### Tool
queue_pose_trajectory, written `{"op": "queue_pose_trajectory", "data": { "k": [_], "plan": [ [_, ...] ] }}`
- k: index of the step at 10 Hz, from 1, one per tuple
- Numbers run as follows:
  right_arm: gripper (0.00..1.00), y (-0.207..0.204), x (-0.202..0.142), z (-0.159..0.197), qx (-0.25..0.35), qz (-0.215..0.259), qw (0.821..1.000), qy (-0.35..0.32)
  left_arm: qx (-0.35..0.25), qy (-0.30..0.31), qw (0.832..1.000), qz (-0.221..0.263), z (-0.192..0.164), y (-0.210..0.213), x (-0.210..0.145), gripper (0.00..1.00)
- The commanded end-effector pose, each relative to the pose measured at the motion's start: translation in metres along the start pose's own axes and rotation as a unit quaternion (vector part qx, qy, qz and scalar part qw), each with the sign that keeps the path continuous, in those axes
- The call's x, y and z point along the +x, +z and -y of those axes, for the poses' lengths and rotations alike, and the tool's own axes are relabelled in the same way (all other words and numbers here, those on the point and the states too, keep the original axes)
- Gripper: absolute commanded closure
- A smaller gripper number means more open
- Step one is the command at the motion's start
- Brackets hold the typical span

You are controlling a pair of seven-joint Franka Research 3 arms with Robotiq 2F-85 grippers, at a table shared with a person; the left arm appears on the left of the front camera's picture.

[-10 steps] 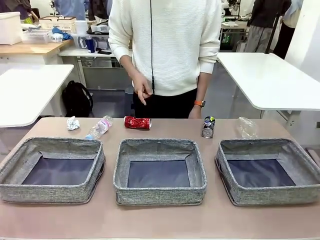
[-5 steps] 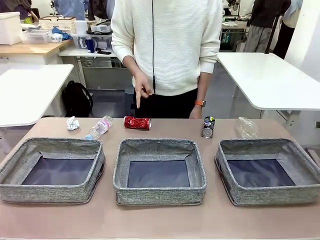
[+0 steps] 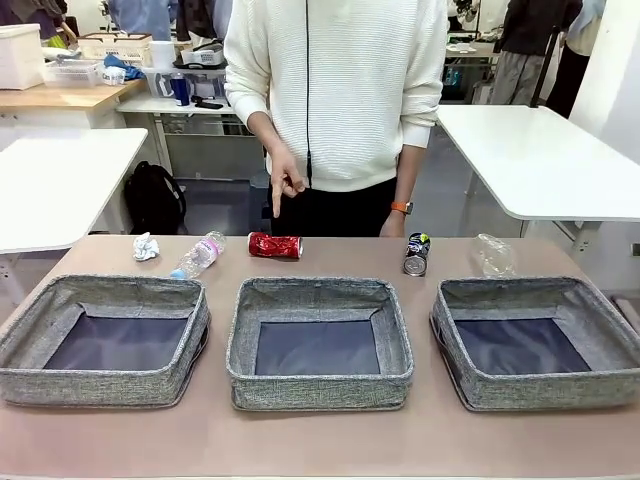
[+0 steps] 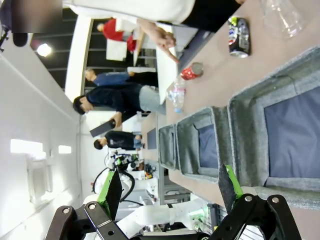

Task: Sort the waste into the appropriate baskets.
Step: Pick up the waste item pointed out by the person.

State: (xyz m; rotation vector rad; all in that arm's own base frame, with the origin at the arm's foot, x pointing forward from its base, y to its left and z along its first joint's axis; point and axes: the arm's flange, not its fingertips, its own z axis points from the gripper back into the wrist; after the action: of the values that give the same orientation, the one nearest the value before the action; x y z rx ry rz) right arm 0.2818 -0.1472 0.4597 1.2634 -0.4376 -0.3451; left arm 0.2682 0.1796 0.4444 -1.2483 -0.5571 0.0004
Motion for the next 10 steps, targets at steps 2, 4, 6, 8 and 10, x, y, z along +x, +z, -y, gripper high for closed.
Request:
{"op": "queue_pose_trajectory", "data": {
  "k": [2,4,6,8,10],
  "plan": [
    [0.00,0.000,0.003,-0.003,0.010,0.004,1.000,0.000,0.060,-0.052,0.996,-0.037,0.008,-0.027,0.012,0.00],
    [0.00,0.000,0.003,-0.003,0.010,0.004,1.000,0.000,0.097,-0.206,0.971,-0.067,0.046,-0.108,0.045,0.00],
    [0.00,0.000,0.003,-0.003,0.010,0.004,1.000,0.000,0.109,-0.354,0.925,-0.085,0.088,-0.181,0.051,0.00],
    [0.00,0.000,0.003,-0.003,0.010,0.004,1.000,0.000,0.093,-0.480,0.862,-0.130,0.125,-0.247,0.048,0.00],
    [0.00,0.000,0.003,-0.003,0.010,0.004,1.000,0.000,0.161,-0.591,0.774,-0.158,0.147,-0.307,0.061,0.00]
  ]
}}
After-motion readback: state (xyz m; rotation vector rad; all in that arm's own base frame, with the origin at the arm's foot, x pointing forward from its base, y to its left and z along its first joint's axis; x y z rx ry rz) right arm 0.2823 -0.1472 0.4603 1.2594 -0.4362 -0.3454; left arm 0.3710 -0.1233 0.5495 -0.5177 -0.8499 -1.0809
